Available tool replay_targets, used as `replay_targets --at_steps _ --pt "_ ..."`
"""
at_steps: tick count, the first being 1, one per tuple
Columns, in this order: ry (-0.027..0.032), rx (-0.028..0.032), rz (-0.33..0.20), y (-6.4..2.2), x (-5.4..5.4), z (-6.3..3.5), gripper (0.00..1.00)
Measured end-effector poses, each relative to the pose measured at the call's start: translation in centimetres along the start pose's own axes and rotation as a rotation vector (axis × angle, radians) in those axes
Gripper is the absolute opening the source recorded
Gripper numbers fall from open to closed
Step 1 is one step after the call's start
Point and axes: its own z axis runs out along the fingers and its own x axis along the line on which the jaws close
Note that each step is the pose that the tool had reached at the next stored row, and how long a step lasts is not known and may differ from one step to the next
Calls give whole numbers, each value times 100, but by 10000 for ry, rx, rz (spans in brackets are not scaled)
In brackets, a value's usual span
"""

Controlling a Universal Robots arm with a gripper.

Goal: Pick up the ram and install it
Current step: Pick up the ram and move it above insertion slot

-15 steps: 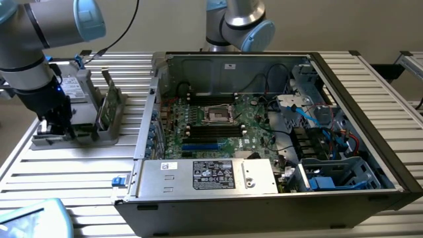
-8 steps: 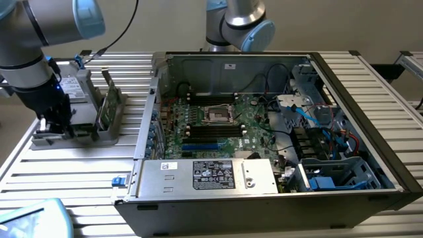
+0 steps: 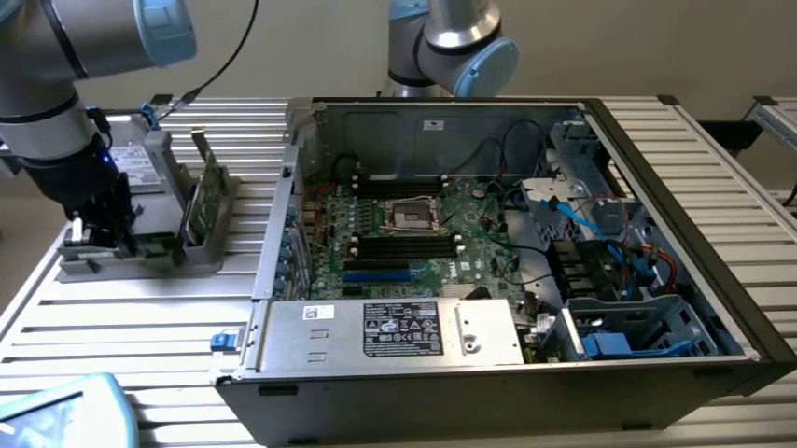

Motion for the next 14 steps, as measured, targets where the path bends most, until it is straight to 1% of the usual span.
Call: replay_targets --at_steps 5,8,11,14 --pt "-2 -14 18 2 1 -46 14" --pt "-4 -46 18 3 1 -90 14" --pt "-6 -79 17 6 3 -163 14" --pt "-7 -87 17 10 4 -282 14"
